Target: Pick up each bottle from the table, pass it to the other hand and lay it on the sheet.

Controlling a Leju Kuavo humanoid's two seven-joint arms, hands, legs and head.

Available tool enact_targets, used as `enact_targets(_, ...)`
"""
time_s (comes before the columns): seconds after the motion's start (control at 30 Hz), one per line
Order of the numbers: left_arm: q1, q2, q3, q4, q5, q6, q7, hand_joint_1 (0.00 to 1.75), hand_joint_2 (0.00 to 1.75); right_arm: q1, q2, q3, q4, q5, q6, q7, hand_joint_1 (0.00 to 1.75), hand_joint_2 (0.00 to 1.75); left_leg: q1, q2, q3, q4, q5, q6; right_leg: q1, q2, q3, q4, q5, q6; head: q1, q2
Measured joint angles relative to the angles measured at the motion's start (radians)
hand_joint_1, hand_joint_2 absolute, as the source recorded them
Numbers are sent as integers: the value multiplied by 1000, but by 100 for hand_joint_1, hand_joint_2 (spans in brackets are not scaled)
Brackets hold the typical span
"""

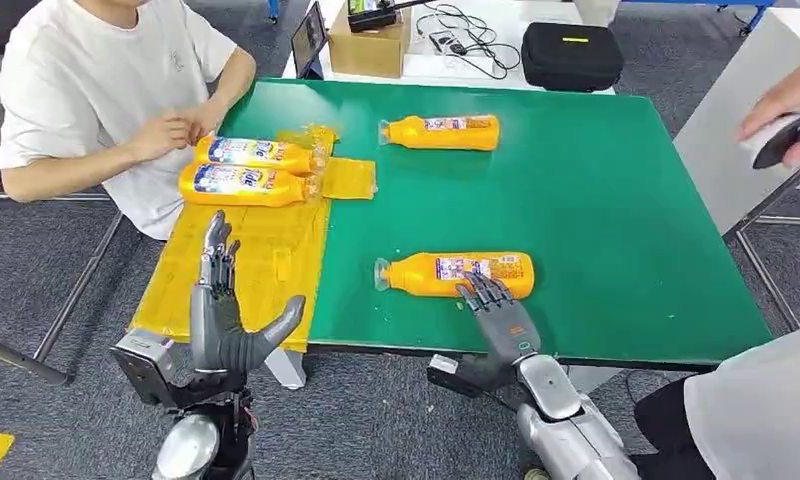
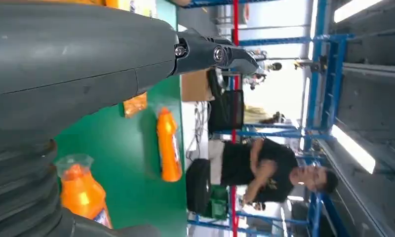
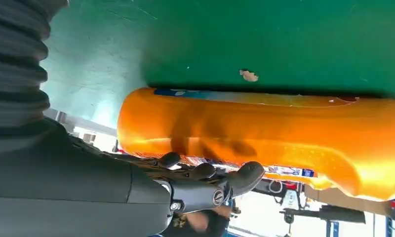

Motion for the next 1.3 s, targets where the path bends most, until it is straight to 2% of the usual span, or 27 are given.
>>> enact_targets(0.13,-18,0,-13,11,-3,0,-1,0,175,-24,11,0,25,-30,-8,-18,0,175,0,0,-14,0,-1,0,0,0,-14,0,0,0,0,0)
enact_targets(0.3,-21,0,-32,40,-25,-7,3,0,175,-31,20,0,23,-134,-13,-135,0,175,0,0,-32,0,-1,-1,0,0,-33,0,0,-1,0,0)
enact_targets(0.4,-23,0,-50,66,-31,-10,3,0,175,-37,31,0,11,-219,-10,-210,0,175,1,2,-29,0,3,0,0,0,-31,0,2,0,0,0)
enact_targets(0.43,-26,0,-55,73,-32,-10,3,0,175,-45,36,0,7,-229,-9,-219,0,175,1,5,-26,0,13,1,0,1,-29,0,9,1,0,0)
enact_targets(0.47,-30,0,-59,79,-32,-11,3,0,175,-50,39,0,5,-248,1,-236,0,175,1,6,-23,0,38,-1,0,1,-27,0,29,6,0,0)
enact_targets(0.5,-36,0,-67,88,-34,-16,3,0,175,-53,40,0,3,-284,31,-267,0,175,2,6,-22,1,74,-1,0,1,-24,1,61,13,0,0)
enact_targets(0.53,-39,0,-71,96,-34,-17,4,0,175,-53,39,1,2,-311,52,-289,0,175,1,4,-20,4,55,-1,-1,1,-22,-2,88,12,2,0)
enact_targets(0.57,-39,0,-77,102,-35,-19,4,0,175,-52,39,4,2,-336,70,-310,0,175,0,2,-20,4,65,-1,-2,-1,-20,-2,82,2,0,0)
enact_targets(0.77,-59,2,-102,134,-36,-30,0,0,175,-30,48,27,-6,-565,241,-479,0,175,2,1,-17,4,51,-6,0,-1,-19,0,79,3,0,0)
enact_targets(0.97,-92,2,-126,173,-36,-43,-2,0,175,5,41,69,-39,-648,335,-557,0,175,2,4,-9,4,40,-6,1,0,-13,0,72,1,0,0)
enact_targets(1.03,-99,2,-132,182,-36,-48,-2,0,175,21,37,81,-48,-653,338,-559,0,175,2,4,-9,4,39,-7,1,0,-12,0,70,1,0,0)
enact_targets(1.1,-102,2,-135,187,-36,-49,-3,0,175,37,31,93,-60,-618,285,-514,0,175,2,4,-9,4,38,-6,1,0,-12,0,68,1,0,0)
enact_targets(1.2,-98,2,-135,187,-45,-41,-2,0,175,34,16,126,-67,-422,78,-327,0,175,2,4,-9,4,36,-7,1,0,-12,0,67,1,0,0)
enact_targets(1.3,-86,3,-134,182,-62,-30,1,0,175,34,5,141,-78,-313,-23,-227,0,175,2,4,-10,4,35,-7,1,0,-12,0,66,2,0,0)
